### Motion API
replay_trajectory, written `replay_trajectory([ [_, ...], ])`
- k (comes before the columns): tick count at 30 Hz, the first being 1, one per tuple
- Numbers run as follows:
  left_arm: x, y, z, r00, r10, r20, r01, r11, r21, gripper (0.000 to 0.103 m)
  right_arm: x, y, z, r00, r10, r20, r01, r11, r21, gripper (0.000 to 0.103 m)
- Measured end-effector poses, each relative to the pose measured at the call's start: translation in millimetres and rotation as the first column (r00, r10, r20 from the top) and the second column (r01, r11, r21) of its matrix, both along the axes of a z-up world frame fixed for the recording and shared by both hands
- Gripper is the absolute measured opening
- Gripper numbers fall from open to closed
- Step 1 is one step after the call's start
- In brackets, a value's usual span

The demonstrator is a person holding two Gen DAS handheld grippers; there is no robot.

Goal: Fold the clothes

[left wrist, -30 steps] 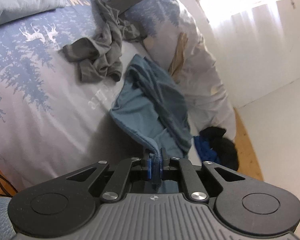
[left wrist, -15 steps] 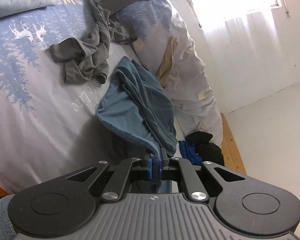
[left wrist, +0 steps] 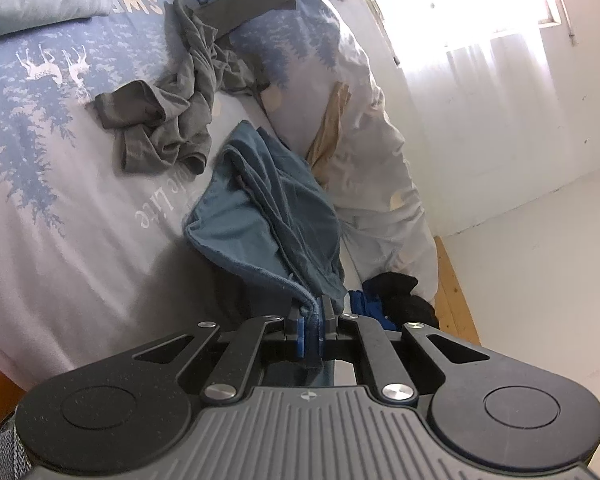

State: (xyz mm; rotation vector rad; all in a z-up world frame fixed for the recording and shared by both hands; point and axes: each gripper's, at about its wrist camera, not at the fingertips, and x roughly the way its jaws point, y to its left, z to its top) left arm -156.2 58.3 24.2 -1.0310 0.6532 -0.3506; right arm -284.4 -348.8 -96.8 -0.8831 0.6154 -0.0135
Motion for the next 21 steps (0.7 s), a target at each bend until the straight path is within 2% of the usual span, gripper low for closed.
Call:
replay_trajectory([
  [6,-5,8,3,0.999,0.034,0.01,-0.034,0.999,-0.022,0.009,-6,3,-4,0.998,0.053,-0.025,-0.054,0.997,-0.048,0.057],
  [10,-5,13,7,0.998,0.062,0.027,-0.061,0.997,-0.036,0.009,-15,13,-12,0.992,0.123,-0.042,-0.127,0.987,-0.104,0.057],
  [15,-1,14,7,0.997,0.073,0.025,-0.072,0.997,-0.042,0.009,-6,6,-11,0.995,0.075,-0.061,-0.08,0.994,-0.08,0.055],
  [16,0,14,7,0.997,0.072,0.023,-0.071,0.997,-0.041,0.009,-6,5,-10,0.995,0.071,-0.066,-0.075,0.995,-0.066,0.044],
  [17,0,14,7,0.997,0.07,0.02,-0.069,0.997,-0.04,0.009,-5,4,-9,0.995,0.065,-0.073,-0.069,0.996,-0.061,0.028],
  [19,0,13,6,0.998,0.067,0.012,-0.067,0.997,-0.037,0.009,-2,3,-6,0.995,0.05,-0.081,-0.055,0.997,-0.058,0.015],
  [21,-1,14,5,0.998,0.063,0.008,-0.063,0.997,-0.034,0.009,0,-2,-2,0.993,0.044,-0.11,-0.046,0.999,-0.024,0.007],
])
